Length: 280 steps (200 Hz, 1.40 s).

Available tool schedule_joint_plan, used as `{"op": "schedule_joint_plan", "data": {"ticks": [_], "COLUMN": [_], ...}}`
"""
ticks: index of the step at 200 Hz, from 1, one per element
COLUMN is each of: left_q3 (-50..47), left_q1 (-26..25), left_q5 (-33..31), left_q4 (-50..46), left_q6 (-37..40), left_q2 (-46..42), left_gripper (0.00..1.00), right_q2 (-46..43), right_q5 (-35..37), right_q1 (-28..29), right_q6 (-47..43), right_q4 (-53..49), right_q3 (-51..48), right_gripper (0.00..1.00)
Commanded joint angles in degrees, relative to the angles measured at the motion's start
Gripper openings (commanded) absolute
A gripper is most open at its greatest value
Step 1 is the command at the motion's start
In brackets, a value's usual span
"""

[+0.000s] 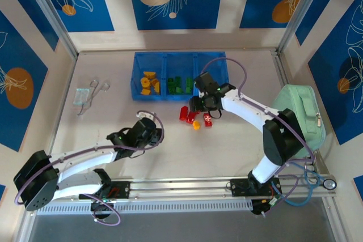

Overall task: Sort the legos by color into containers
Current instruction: Pick up the lego from the center of the table.

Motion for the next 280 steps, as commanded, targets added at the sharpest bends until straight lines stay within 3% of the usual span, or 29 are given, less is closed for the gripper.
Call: {"op": "schedule_joint_plan", "data": {"ticks": [1, 37, 151, 221, 280], "left_q3": [1.42, 1.40, 1.18, 1.09, 0.43], "left_q1": [-0.88, -0.96, -1.16, -1.18, -1.16], "left_q5": [0.79, 0.82, 0.97, 0.68, 0.24], "left_q4": [0.70, 0.84, 1.46, 1.25, 0.67], "left_q6": [1.22, 1.19, 1.08, 1.30, 1.26], "left_q2": [0.61, 1.00, 1.36, 0.75, -0.82], "left_gripper": [0.54, 0.54, 0.54, 0.54, 0.54], "right_q2": [-1.42, -1.00, 5.89, 5.40, 1.84], "right_q5": [-1.37, -1.97, 0.81, 2.69, 4.78], "right_q1": [1.66, 3.46, 6.39, 7.45, 7.71], "right_q6": [2.52, 4.36, 6.04, 6.15, 5.89], "right_q4": [1.25, 2.55, 1.90, 0.06, -2.25], "right_q3": [-2.48, -6.48, -7.15, -5.90, -4.85], "right_gripper": [0.54, 0.50, 0.48, 0.29, 0.27]}}
